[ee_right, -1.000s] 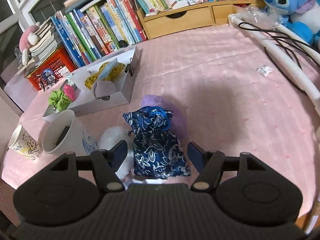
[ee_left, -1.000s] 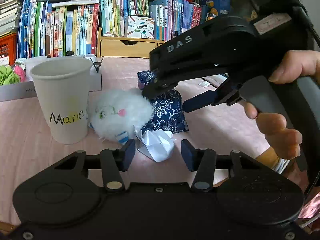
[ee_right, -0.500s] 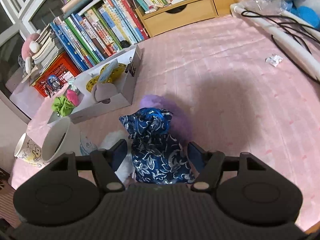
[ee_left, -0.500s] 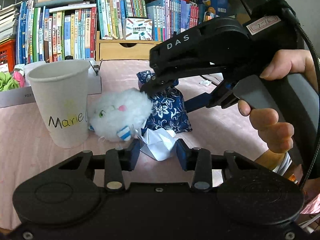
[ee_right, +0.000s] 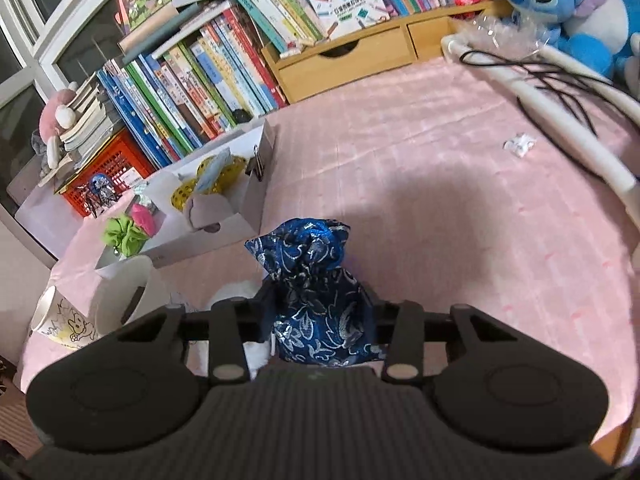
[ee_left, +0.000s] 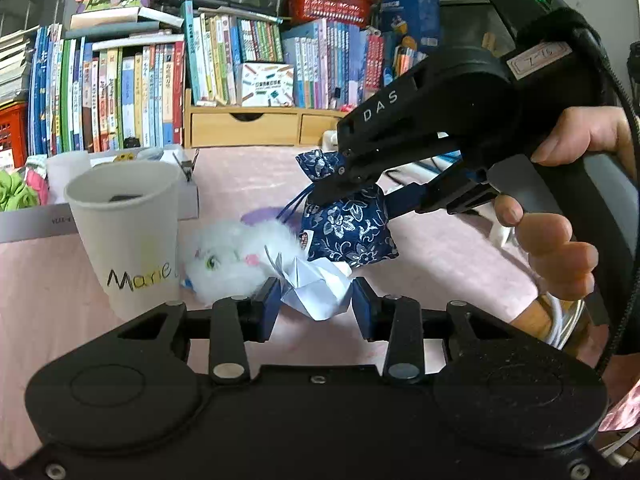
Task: Organize soft objects
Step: 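Carry the paper with the left tool while the right tool carries the pouch over the tray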
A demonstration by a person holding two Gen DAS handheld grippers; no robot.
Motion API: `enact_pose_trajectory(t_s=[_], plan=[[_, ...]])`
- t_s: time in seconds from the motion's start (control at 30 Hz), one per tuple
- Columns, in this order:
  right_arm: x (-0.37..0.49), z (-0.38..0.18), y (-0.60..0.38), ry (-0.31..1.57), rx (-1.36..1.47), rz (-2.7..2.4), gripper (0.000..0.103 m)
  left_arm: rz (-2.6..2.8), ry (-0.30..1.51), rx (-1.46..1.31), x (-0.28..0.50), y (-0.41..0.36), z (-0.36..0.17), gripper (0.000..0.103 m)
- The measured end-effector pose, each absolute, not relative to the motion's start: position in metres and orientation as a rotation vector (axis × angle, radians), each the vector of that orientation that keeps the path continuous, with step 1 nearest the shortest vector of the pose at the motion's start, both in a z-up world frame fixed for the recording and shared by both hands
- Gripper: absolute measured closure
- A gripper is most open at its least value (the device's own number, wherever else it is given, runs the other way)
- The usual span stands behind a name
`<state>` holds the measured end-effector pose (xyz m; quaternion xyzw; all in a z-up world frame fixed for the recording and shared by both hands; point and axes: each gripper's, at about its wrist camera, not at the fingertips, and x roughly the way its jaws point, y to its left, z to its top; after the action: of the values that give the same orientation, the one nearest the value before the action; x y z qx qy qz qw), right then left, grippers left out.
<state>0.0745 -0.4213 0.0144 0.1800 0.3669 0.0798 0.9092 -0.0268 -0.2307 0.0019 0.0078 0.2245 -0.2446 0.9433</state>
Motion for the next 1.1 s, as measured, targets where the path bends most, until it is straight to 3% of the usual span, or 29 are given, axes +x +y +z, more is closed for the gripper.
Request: enact_pose_trajectory(t_s=[0.7,1.1], plan=[[0.048,0.067,-0.422,0.593,0.356,0.141,0.057,-0.565,0.328,0.025,-0.037,-0.21,0.052,0.066],[0.057,0.088,-0.387,0.545,0.332,0.229,0.057,-0.461,0.241,0.026,-0.013,-0.156,0.099,0.066]])
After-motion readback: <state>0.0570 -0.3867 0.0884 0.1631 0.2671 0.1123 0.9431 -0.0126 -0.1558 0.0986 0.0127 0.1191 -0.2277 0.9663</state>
